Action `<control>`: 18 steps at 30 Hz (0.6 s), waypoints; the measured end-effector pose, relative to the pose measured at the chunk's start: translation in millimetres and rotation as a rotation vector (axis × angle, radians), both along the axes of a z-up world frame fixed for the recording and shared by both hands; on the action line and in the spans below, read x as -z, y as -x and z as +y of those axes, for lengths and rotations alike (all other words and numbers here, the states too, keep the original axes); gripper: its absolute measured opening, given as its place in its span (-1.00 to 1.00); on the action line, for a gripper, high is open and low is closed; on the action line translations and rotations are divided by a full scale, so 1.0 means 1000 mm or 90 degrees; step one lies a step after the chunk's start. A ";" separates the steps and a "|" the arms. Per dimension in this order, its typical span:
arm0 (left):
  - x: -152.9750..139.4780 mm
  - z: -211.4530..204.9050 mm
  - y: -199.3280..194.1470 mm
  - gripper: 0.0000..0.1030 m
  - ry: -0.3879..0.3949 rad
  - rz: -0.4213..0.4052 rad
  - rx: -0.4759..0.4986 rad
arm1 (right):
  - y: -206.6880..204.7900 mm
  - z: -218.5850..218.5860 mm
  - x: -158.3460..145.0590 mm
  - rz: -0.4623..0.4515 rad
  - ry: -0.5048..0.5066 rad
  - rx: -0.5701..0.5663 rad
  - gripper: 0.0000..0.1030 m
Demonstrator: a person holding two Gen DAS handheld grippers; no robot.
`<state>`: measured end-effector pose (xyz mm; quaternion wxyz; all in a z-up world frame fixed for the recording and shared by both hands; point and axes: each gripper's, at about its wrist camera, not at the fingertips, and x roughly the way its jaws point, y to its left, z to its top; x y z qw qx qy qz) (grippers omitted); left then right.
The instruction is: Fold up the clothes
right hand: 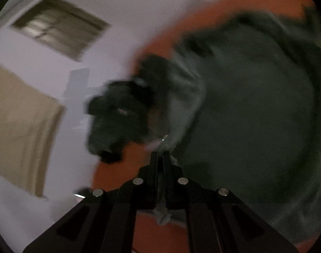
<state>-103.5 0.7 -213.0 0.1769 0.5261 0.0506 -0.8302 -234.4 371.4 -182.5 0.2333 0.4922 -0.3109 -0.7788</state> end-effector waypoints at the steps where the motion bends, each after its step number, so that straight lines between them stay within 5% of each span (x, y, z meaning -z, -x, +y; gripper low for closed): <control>1: 0.004 0.001 0.003 0.05 -0.001 -0.011 0.000 | -0.002 0.003 0.021 -0.029 -0.015 0.004 -0.94; 3: 0.010 -0.001 0.002 0.06 -0.012 -0.027 -0.002 | -0.009 0.004 0.060 -0.076 -0.049 -0.009 -0.94; 5: 0.010 -0.013 0.000 0.07 -0.073 -0.011 -0.018 | -0.015 -0.001 0.087 -0.102 -0.074 -0.041 -0.92; 9: 0.009 -0.043 -0.018 0.16 -0.196 0.035 -0.083 | -0.029 -0.003 0.093 -0.108 -0.023 -0.066 -0.80; 12: 0.008 -0.051 -0.026 0.17 -0.212 0.034 -0.105 | -0.038 -0.010 0.092 -0.104 0.029 -0.076 0.41; 18: 0.001 -0.044 -0.037 0.17 -0.212 0.036 -0.093 | -0.040 -0.043 0.097 -0.094 0.014 -0.123 0.40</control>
